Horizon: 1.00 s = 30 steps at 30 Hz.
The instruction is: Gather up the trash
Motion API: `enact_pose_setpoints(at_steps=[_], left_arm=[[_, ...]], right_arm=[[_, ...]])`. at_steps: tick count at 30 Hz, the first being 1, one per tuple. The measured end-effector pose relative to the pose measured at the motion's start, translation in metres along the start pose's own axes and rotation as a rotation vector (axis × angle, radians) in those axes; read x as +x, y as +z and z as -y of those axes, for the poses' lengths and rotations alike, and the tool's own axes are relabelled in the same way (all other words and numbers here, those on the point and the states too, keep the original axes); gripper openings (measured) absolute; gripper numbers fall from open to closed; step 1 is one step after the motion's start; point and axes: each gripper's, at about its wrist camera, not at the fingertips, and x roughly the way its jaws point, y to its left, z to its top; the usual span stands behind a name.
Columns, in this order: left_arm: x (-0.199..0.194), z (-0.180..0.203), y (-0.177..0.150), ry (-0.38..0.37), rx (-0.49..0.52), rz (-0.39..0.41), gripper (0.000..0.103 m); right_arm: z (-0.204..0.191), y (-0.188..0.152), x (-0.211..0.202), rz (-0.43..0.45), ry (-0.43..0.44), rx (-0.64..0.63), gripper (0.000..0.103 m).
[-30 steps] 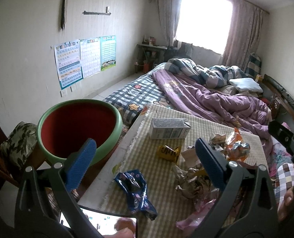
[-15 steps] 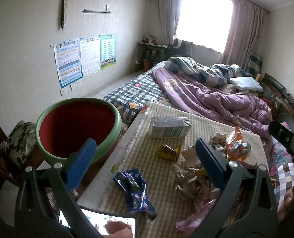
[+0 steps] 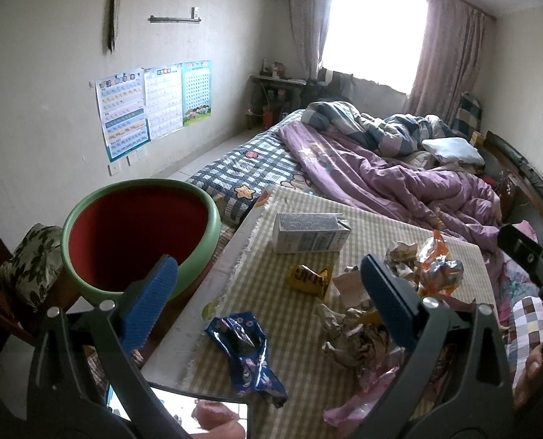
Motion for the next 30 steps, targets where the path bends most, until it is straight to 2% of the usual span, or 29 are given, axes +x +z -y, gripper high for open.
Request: enact_pose_setpoints(at_steps=[13, 18, 21, 27, 28, 30], left_arm=[[0.002, 0.001, 0.001, -0.008, -0.003, -0.012, 0.098], [0.006, -0.002, -0.004, -0.048, -0.01, -0.048, 0.098], [0.014, -0.001, -0.012, -0.046, 0.019, -0.08, 0.098], [0.045, 0.018, -0.034, -0.234, 0.026, -0.242, 0.097], [0.051, 0.028, -0.039, -0.273, 0.051, -0.268, 0.095], [0.059, 0.043, -0.046, -0.291, 0.124, -0.296, 0.09]], right_arm=[[0.001, -0.001, -0.001, -0.009, -0.006, -0.002, 0.096], [0.007, -0.006, -0.003, -0.008, -0.063, -0.015, 0.096], [0.019, -0.013, -0.004, -0.048, -0.1, -0.02, 0.096], [0.041, -0.028, -0.01, -0.092, -0.098, 0.0, 0.096], [0.045, -0.03, -0.008, -0.118, -0.077, 0.007, 0.096], [0.051, -0.032, -0.002, -0.161, -0.037, 0.042, 0.096]])
